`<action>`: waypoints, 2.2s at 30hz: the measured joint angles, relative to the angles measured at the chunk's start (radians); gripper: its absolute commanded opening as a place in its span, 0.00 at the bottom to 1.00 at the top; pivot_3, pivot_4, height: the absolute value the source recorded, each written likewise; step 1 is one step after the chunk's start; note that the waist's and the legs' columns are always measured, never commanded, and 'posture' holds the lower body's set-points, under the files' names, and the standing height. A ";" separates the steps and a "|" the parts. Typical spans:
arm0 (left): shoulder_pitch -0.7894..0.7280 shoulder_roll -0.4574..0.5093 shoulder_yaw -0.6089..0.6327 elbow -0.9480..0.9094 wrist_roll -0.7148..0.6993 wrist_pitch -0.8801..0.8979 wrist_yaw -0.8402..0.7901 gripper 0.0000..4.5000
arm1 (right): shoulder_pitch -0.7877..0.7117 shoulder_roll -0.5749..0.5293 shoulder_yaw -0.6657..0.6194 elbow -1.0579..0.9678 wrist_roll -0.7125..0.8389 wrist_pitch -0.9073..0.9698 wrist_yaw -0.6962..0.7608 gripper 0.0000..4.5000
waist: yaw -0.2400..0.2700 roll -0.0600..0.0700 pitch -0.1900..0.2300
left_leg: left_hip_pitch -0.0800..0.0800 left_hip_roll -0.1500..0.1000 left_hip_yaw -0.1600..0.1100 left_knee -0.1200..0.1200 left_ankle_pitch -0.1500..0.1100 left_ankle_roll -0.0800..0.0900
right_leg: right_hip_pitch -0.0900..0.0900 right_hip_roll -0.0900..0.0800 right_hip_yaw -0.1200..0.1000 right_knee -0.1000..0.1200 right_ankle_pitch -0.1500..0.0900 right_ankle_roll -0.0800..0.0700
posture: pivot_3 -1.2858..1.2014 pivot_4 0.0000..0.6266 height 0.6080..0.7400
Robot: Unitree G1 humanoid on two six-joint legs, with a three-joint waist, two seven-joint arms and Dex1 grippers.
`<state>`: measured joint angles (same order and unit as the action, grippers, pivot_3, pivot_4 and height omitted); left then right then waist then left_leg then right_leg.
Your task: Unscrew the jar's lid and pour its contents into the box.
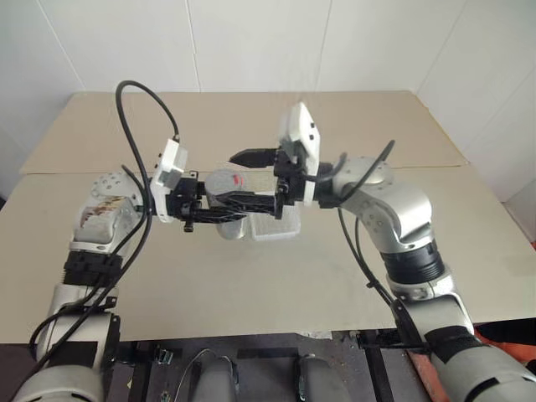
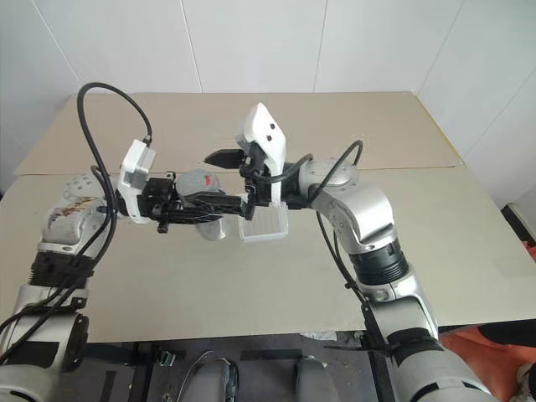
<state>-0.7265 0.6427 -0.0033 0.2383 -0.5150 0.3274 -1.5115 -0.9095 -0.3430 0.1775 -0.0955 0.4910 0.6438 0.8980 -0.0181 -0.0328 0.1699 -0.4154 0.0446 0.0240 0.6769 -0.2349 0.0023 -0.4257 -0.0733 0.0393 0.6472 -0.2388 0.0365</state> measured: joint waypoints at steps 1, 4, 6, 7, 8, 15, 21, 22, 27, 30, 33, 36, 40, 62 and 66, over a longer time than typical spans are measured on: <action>0.009 0.003 0.000 -0.013 -0.003 0.003 -0.010 0.43 | 0.004 -0.016 -0.017 0.009 -0.002 -0.004 -0.002 1.00 | 0.000 0.000 0.000 | 0.000 0.000 0.000 0.000 0.000 0.000 | 0.000 0.000 0.000 0.000 0.000 0.000 | 0.52 0.24 1.00; 0.024 0.019 0.003 -0.043 -0.020 0.008 -0.027 0.43 | 0.026 -0.059 -0.060 0.043 -0.015 -0.008 -0.005 1.00 | 0.004 0.000 0.000 | 0.000 0.000 0.000 0.000 0.000 0.000 | 0.000 0.000 0.000 -0.001 0.000 0.000 | 0.52 0.24 1.00; 0.024 0.025 0.009 -0.057 -0.026 0.011 -0.029 0.43 | 0.036 -0.069 -0.066 0.048 -0.016 -0.008 -0.002 1.00 | 0.003 0.000 0.000 | 0.000 0.000 0.000 0.000 0.000 0.000 | 0.000 0.000 0.000 -0.001 0.000 0.000 | 0.52 0.24 1.00; 0.025 0.026 0.010 -0.062 -0.028 0.013 -0.029 0.43 | 0.037 -0.073 -0.069 0.048 -0.016 -0.008 0.001 1.00 | 0.003 0.000 0.000 | 0.000 0.000 0.000 0.000 0.000 0.000 | 0.000 0.000 0.000 -0.001 0.000 0.000 | 0.52 0.24 1.00; 0.025 0.026 0.010 -0.065 -0.029 0.017 -0.028 0.43 | 0.037 -0.078 -0.072 0.047 -0.016 -0.008 0.005 1.00 | 0.002 0.000 0.000 | 0.000 0.000 0.000 0.000 0.000 0.000 | 0.000 0.000 0.000 -0.001 0.000 0.000 | 0.52 0.24 1.00; 0.025 0.017 0.009 -0.062 -0.027 0.020 -0.007 0.43 | 0.054 -0.080 -0.083 -0.046 0.033 0.008 0.012 1.00 | 0.001 0.000 0.000 | 0.000 0.000 0.000 0.000 0.000 0.000 | 0.000 0.000 0.000 -0.001 0.000 0.000 | 0.52 0.24 1.00; 0.013 -0.032 0.000 -0.020 -0.012 0.011 0.021 0.43 | 0.023 -0.028 -0.073 -0.096 0.073 0.041 -0.023 1.00 | 0.001 0.000 0.000 | 0.000 0.000 0.000 0.000 0.000 0.000 | 0.000 0.000 0.000 0.000 0.000 0.000 | 0.52 0.24 1.00; 0.009 -0.038 -0.001 -0.020 -0.010 0.009 0.022 0.43 | 0.014 -0.016 -0.068 -0.096 0.073 0.042 -0.029 1.00 | 0.001 0.000 0.000 | 0.000 0.000 0.000 0.000 0.000 0.000 | 0.000 0.000 0.000 0.000 0.000 0.000 | 0.52 0.24 1.00; -0.011 -0.045 -0.002 -0.017 0.003 0.005 0.027 0.43 | -0.012 0.034 -0.002 -0.089 0.039 0.036 -0.043 1.00 | 0.001 0.000 0.000 | 0.000 0.000 0.000 0.000 0.000 0.000 | 0.000 0.000 0.000 0.000 0.000 0.000 | 0.52 0.24 1.00; -0.011 -0.046 -0.002 -0.016 0.004 0.005 0.028 0.43 | -0.024 0.054 0.038 -0.058 -0.004 0.018 -0.050 1.00 | 0.001 0.000 0.000 | 0.000 0.000 0.000 0.000 0.000 0.000 | 0.000 0.000 0.000 0.000 0.000 0.000 | 0.52 0.24 1.00; -0.010 -0.047 -0.002 -0.016 0.004 0.005 0.028 0.43 | -0.039 0.088 0.057 -0.018 -0.040 0.013 -0.065 1.00 | 0.000 0.000 0.000 | 0.000 0.000 0.000 0.000 0.000 0.000 | 0.000 0.000 0.000 0.000 0.000 0.000 | 0.52 0.24 1.00; -0.007 -0.046 -0.002 -0.017 0.004 0.005 0.029 0.43 | -0.056 0.098 0.065 -0.010 -0.069 0.006 -0.075 1.00 | 0.001 0.000 0.000 | 0.000 0.000 0.000 0.000 0.000 0.000 | 0.000 0.000 0.000 0.000 0.000 0.000 | 0.52 0.24 1.00; -0.002 -0.043 -0.002 -0.026 0.003 0.006 0.029 0.43 | -0.058 0.111 0.082 -0.003 -0.097 0.002 -0.085 1.00 | 0.000 0.000 0.000 | 0.000 0.000 0.000 0.000 0.000 0.000 | 0.000 0.000 0.000 0.000 0.000 0.000 | 0.52 0.24 1.00; 0.020 -0.001 0.002 -0.028 0.003 0.022 0.050 0.43 | -0.012 0.012 0.071 -0.043 -0.072 -0.003 -0.059 1.00 | 0.000 0.000 0.000 | 0.000 0.000 0.000 0.000 0.000 0.000 | 0.000 0.000 0.000 0.000 0.000 0.000 | 0.52 0.24 1.00; 0.020 0.001 0.004 -0.028 0.003 0.022 0.051 0.43 | -0.004 -0.002 0.071 -0.048 -0.062 -0.003 -0.057 1.00 | 0.001 0.000 0.000 | 0.000 0.000 0.000 0.000 0.000 0.000 | 0.000 0.000 0.000 0.000 0.000 0.000 | 0.52 0.24 1.00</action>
<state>-0.7061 0.6440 0.0012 0.2103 -0.5117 0.3489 -1.4607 -0.9133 -0.3453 0.2482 -0.1435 0.4286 0.6406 0.8411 -0.0175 -0.0328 0.1700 -0.4153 0.0446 0.0240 0.6769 -0.2349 0.0023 -0.4257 -0.0732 0.0393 0.6471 -0.2388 0.0365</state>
